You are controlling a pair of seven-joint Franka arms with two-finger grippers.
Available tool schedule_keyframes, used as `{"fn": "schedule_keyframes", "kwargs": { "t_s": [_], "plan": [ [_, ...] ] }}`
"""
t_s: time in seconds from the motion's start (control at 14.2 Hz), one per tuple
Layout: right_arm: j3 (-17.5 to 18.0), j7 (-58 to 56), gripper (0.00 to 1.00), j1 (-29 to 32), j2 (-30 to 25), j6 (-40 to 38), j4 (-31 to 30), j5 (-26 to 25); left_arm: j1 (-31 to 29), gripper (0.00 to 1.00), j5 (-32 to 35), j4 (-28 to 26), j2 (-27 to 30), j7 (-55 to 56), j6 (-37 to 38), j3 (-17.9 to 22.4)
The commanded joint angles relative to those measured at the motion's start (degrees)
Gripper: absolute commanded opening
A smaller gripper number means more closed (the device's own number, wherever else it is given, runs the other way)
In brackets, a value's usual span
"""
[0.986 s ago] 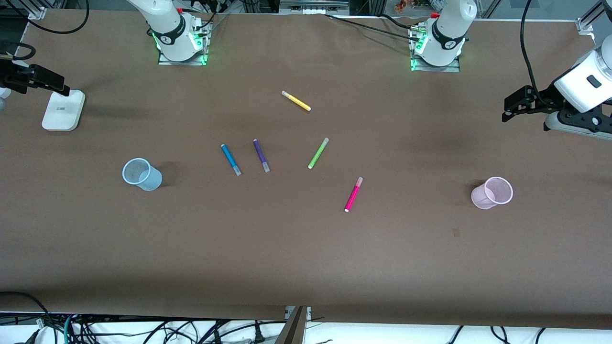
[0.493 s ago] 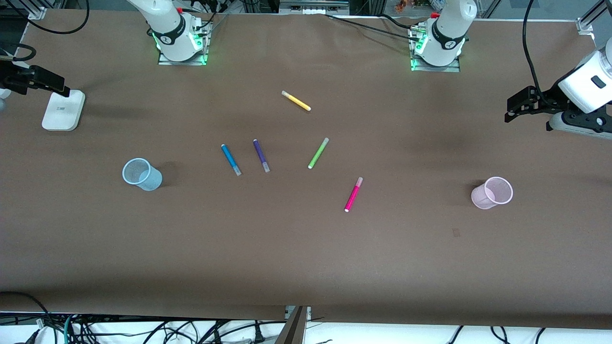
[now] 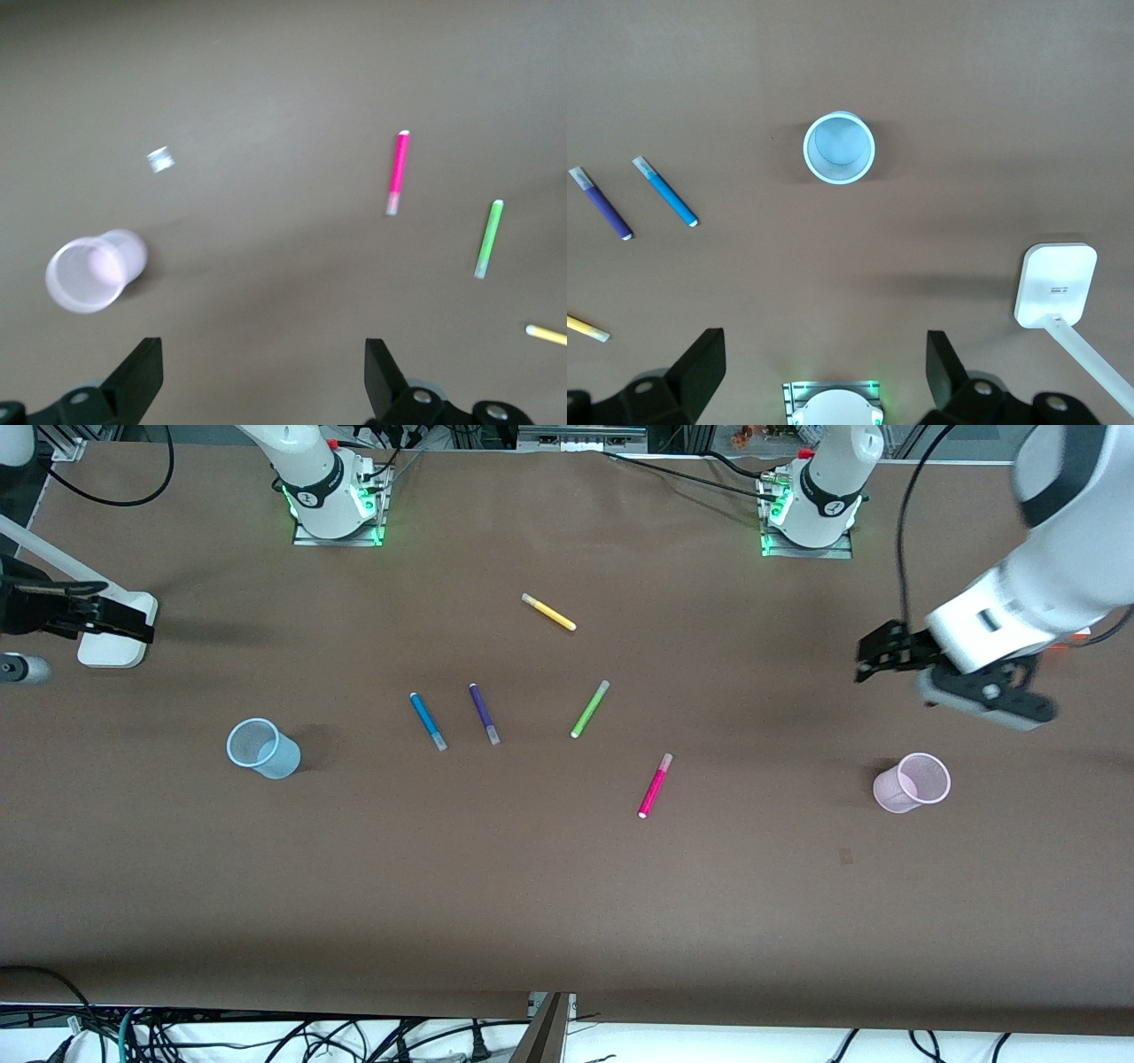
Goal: Place pink and blue markers in matching cups
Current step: 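Lower both grippers onto the pink and blue markers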
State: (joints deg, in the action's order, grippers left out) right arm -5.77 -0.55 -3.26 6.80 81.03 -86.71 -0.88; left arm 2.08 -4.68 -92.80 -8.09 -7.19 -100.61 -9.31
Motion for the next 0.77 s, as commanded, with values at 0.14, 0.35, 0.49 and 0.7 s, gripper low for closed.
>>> {"fn": "schedule_keyframes", "kwargs": {
  "t_s": [0.14,0.35,0.49,0.7],
  "plan": [
    [0.6,0.4,1.00,-2.0,3.7,-0.1,1.4,1.0,0.5,1.00,-0.8,-1.2,-9.6,2.3,-10.7,-4.5],
    [0.6,0.4,1.00,-5.4,8.3,3.9,0.9,1.9,4.1,1.00,0.3,-2.7,-16.1,4.2,-18.1,-5.2],
    [0.6,0.4,1.00,-8.6,12.3,7.5,0.8,1.9,8.0,1.00,0.4,-5.5,-18.6,7.1,-23.7,-5.0],
    [0.6,0.4,1.00,-13.5,16.7,11.7,0.7,2.0,12.0,1.00,4.7,-11.9,-21.1,13.8,-34.8,-5.0]
  ]
}}
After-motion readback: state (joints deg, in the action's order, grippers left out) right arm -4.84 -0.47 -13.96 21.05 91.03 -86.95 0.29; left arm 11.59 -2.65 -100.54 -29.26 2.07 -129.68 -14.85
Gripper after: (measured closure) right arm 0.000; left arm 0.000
